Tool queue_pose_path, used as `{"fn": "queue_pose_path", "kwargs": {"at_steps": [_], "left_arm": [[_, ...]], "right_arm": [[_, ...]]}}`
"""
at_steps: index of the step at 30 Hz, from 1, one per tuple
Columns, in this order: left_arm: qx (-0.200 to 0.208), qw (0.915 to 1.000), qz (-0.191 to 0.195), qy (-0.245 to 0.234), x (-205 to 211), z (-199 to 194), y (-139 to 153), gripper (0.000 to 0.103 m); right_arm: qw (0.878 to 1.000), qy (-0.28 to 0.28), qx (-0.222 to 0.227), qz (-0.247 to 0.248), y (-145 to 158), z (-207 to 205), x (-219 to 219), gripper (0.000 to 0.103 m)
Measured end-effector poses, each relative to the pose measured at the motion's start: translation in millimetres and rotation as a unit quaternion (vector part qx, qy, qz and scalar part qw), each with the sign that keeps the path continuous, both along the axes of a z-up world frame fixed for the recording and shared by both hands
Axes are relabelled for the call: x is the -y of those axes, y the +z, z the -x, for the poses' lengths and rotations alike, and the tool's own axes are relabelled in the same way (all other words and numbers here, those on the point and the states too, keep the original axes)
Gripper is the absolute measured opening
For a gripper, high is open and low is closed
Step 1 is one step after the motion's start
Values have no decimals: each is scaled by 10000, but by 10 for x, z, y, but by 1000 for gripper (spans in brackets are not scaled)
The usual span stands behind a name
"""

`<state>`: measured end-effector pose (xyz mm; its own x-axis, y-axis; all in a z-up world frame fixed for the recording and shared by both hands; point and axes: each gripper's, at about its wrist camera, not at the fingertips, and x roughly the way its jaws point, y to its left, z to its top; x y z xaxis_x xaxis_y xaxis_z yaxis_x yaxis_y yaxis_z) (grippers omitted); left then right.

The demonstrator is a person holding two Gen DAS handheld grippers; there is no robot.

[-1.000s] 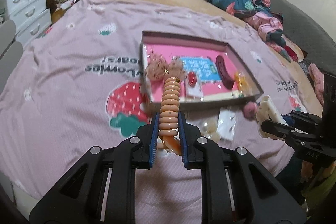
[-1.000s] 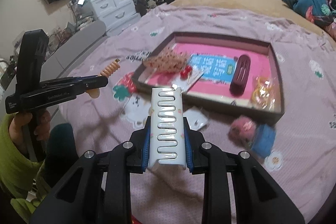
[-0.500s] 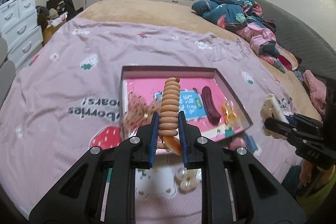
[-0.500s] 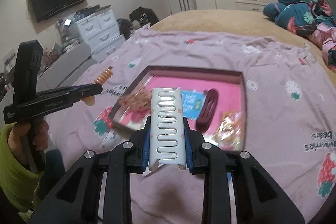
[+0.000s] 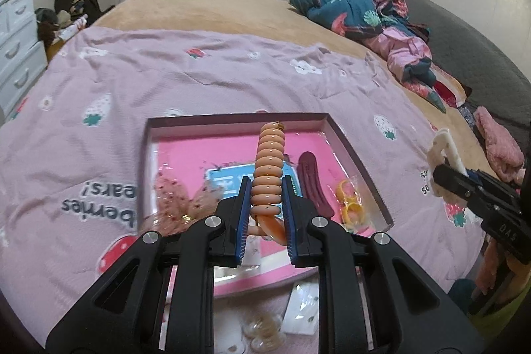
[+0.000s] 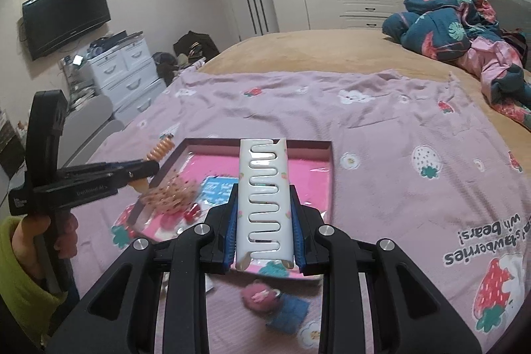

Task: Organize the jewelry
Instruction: 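Release the spiral tie into the tray with the left tool while the right drops the white clip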

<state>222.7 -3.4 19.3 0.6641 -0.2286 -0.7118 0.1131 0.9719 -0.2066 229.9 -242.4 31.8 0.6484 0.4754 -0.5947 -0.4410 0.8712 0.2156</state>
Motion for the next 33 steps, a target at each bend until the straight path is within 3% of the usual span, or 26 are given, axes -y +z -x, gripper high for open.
{"fn": "queue_pose_path", "kwargs": {"at_steps": [17, 27, 33], "left_arm": [[-786, 9953, -206, -525, 444, -629, -622, 11], [-1028, 9932, -226, -488, 417, -651, -850, 11], [-1073, 9931, -232, -413, 341, -639, -889, 12]], "right_arm": [[9986, -32, -499, 144, -457, -281, 24, 26], [9942, 283, -936, 450, -910, -410, -249, 26], [9926, 346, -1037, 520, -1031, -442, -363, 26]]}}
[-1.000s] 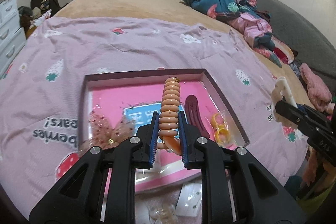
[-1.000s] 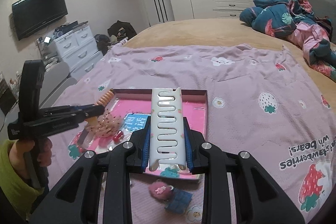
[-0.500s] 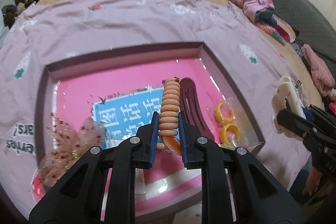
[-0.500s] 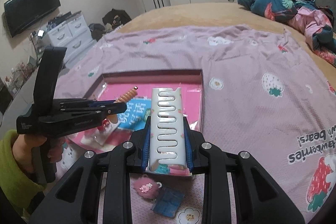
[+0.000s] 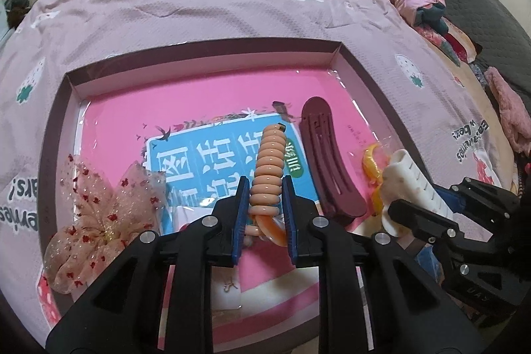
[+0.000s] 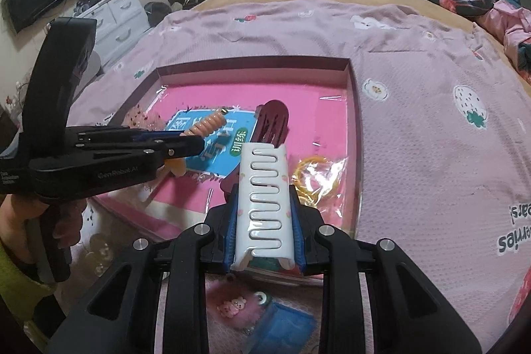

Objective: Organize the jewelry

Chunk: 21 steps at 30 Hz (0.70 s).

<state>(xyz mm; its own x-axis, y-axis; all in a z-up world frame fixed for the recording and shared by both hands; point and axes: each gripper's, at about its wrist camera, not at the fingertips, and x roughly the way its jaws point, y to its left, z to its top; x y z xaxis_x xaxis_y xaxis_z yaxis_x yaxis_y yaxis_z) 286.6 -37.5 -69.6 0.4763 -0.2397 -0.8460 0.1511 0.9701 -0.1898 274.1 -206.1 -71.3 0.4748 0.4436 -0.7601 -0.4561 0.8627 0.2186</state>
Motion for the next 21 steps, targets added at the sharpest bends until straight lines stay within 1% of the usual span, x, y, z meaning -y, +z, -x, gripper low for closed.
{"fn": "queue_pose_path", "kwargs": {"at_steps": [3, 4, 5, 8, 9, 10, 11, 13, 15, 17, 19, 21], "left_arm": [[-27, 10000, -13, 29, -31, 14, -21, 12], [-34, 10000, -9, 40, -38, 20, -28, 12], [-38, 10000, 2, 46, -49, 32, -31, 12], [-16, 10000, 3, 67, -73, 69, -26, 15], [-8, 10000, -1, 72, -71, 75, -20, 18], [8, 10000, 2, 82, -75, 86, -11, 23], [35, 10000, 15, 90, -87, 105, 8, 24], [76, 9999, 8, 108, -98, 136, 45, 29], [143, 9998, 17, 132, -114, 180, 108, 35], [219, 9996, 51, 161, -133, 238, 192, 39], [302, 9993, 57, 204, -144, 293, 277, 49], [403, 9989, 68, 247, -166, 374, 388, 56]], "right_arm": [[10000, -4, 54, 52, -4, 32, 3, 28], [9999, 0, 87, 64, 3, 33, 6, 33], [9999, -14, 123, 69, 14, 42, 16, 40], [9998, -129, 149, -2, 73, 84, 86, 47], [9997, -165, 181, -46, 108, 105, 115, 49], [9994, -231, 250, -81, 166, 145, 161, 55], [9990, -286, 310, -114, 216, 175, 201, 60], [9979, -411, 462, -197, 337, 250, 289, 64], [9962, -527, 646, -237, 473, 333, 372, 66], [9945, -624, 796, -259, 590, 401, 432, 74], [9924, -714, 949, -314, 702, 475, 493, 78], [9904, -782, 1067, -392, 810, 544, 550, 82]]}}
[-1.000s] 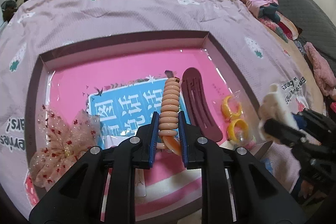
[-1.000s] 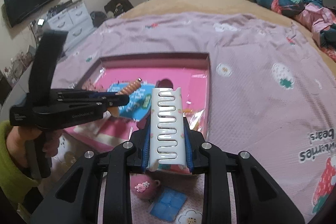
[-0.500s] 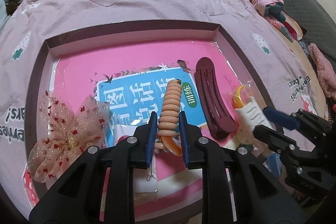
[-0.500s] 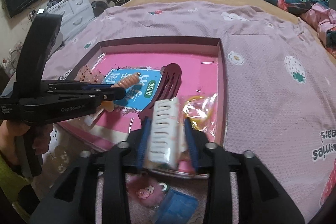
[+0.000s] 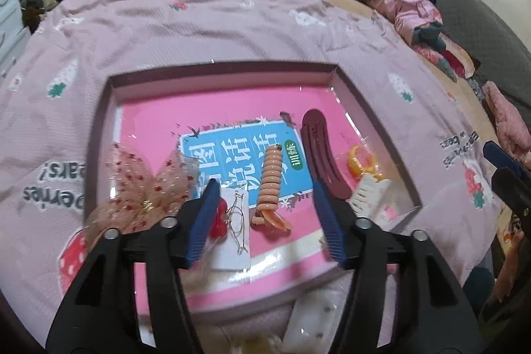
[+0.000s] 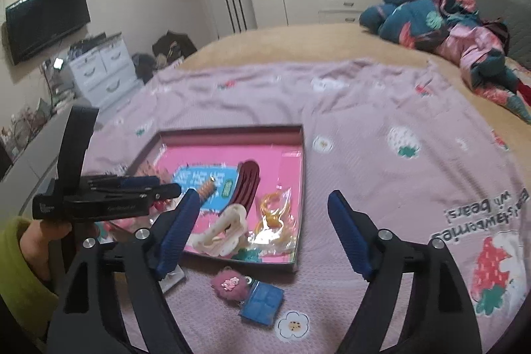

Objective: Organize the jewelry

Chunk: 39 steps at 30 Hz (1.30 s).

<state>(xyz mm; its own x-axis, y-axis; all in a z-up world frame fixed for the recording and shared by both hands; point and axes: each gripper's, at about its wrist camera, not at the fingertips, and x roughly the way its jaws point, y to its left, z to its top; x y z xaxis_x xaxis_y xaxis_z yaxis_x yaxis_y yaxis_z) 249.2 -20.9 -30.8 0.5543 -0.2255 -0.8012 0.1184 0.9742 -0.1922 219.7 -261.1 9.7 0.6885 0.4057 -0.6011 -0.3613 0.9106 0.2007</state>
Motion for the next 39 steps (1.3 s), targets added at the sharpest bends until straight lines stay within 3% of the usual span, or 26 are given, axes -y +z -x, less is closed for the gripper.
{"fn": "queue_pose_path", "kwargs": {"at_steps": [2, 14, 26, 39], "left_arm": [[83, 10000, 14, 51, -20, 70, 97, 59], [673, 9972, 84, 312, -145, 566, 625, 93], [1044, 9938, 27, 387, -229, 1000, 864, 93], [1082, 9931, -29, 458, -329, 1311, 879, 93]], "right_arm": [[9999, -56, 79, -46, 75, 51, 34, 88], [9989, -151, 399, -179, 378, 381, 138, 91], [9975, -114, 697, 0, 535, 691, 102, 92], [9971, -8, 752, 96, 545, 917, 65, 92]]}}
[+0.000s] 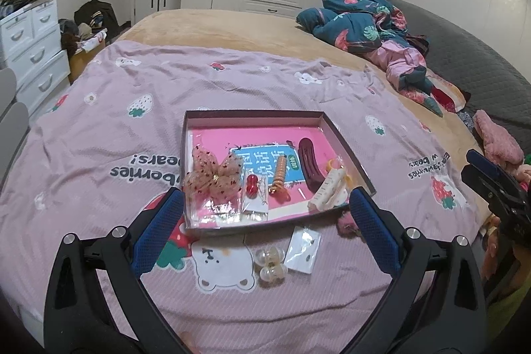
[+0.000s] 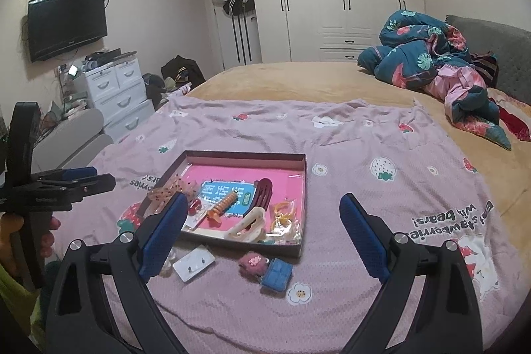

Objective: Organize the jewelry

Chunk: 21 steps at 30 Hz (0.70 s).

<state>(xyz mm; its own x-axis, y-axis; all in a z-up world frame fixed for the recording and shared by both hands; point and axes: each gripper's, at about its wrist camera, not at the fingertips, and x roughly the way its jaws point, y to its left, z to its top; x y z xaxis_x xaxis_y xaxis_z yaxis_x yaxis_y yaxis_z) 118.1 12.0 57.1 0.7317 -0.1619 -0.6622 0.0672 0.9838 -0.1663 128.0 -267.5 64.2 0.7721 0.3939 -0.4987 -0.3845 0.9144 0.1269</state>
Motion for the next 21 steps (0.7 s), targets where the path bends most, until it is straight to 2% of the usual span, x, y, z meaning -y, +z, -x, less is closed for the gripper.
{"fn": "queue_pose_path", "kwargs": {"at_steps": [8, 21], "left_arm": [[-174, 9998, -45, 1, -54, 156, -137, 93], [-675, 9977, -57, -42, -71, 300, -517, 93]], "right_arm": [[9997, 124, -104, 159, -94, 72, -45, 92], [9965, 413, -607, 393, -465, 126, -220, 92]]}}
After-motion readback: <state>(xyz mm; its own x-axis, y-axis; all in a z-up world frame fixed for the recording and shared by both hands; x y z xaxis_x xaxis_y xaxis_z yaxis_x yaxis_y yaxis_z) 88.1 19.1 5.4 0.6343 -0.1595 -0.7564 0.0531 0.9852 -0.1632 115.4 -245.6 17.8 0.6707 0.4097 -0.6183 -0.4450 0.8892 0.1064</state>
